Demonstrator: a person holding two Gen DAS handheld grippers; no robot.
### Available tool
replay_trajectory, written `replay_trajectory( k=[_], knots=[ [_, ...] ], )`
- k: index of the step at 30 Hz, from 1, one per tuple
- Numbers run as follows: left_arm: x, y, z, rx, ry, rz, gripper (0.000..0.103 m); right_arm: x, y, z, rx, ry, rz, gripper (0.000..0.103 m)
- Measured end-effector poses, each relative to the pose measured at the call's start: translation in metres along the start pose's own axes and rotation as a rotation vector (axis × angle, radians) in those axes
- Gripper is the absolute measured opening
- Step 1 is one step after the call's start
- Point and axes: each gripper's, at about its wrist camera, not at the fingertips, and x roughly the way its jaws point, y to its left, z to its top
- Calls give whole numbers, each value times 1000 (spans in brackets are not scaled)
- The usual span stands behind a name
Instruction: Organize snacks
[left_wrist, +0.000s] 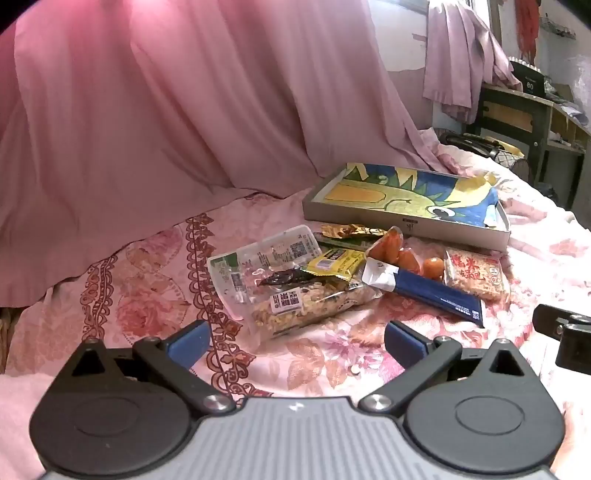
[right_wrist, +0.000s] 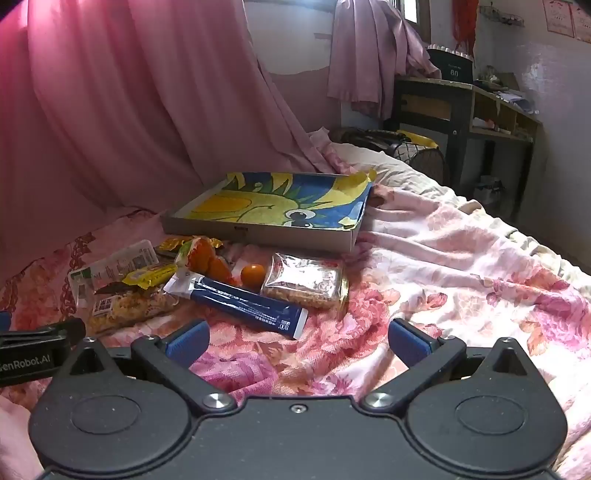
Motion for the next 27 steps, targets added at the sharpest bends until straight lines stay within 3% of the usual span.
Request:
replay_trajectory(
  k=[27],
  knots=[
    [0,0,0,-4,6,-3,103,3,0,-2,-3,6,-2,102]
  ],
)
